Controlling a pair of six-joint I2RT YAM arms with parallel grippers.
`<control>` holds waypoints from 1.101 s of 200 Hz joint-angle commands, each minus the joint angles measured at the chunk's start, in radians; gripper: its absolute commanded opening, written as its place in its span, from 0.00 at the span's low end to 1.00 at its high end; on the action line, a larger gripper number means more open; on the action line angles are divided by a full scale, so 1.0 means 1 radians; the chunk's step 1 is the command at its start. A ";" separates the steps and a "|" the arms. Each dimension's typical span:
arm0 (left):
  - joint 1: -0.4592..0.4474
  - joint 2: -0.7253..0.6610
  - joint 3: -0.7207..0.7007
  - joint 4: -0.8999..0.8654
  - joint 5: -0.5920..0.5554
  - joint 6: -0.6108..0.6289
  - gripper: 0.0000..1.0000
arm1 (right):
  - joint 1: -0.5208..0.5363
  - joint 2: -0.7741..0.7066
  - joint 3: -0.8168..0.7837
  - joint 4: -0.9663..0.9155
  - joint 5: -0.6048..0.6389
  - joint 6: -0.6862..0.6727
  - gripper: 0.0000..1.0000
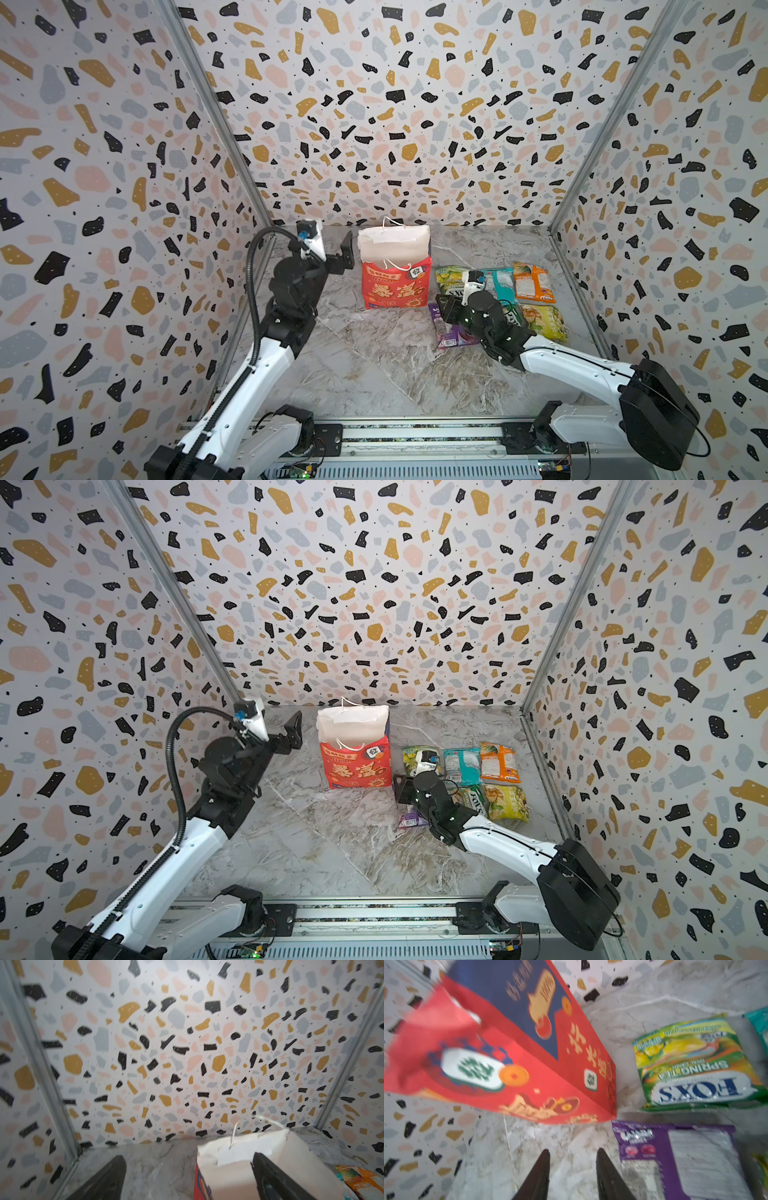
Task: Take the snacks out of the paper bag
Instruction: Reset both arms
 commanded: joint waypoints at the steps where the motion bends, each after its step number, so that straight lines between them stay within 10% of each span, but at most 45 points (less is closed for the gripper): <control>1: -0.027 -0.062 -0.135 0.162 -0.211 -0.143 0.92 | -0.008 -0.026 -0.005 -0.045 -0.140 -0.194 0.35; 44: -0.030 -0.045 -0.296 0.218 -0.270 -0.103 0.94 | 0.001 0.109 0.039 -0.130 -0.173 -0.250 0.18; 220: -0.031 0.057 -0.348 0.349 -0.297 -0.040 0.97 | -0.003 0.388 0.133 -0.112 0.158 0.065 0.17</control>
